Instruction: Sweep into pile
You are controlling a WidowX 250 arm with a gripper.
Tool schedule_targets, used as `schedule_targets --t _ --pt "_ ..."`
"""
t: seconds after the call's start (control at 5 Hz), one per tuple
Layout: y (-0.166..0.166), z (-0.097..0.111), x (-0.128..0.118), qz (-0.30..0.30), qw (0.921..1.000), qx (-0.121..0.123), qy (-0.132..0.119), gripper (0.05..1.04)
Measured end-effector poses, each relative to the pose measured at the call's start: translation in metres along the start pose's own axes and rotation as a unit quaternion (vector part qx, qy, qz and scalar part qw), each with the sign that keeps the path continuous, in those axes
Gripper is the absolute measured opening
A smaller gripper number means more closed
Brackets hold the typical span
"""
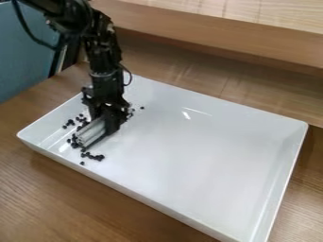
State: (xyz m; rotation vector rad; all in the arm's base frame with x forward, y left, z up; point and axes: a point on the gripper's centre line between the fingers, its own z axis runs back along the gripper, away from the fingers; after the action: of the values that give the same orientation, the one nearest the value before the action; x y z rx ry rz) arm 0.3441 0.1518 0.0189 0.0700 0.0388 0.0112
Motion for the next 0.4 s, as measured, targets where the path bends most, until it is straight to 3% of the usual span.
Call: schedule_targets --t 0.4 --pt "0.0012 0.0000 0.0007 0.003 0.9999 -0.010 -0.007 0.448"
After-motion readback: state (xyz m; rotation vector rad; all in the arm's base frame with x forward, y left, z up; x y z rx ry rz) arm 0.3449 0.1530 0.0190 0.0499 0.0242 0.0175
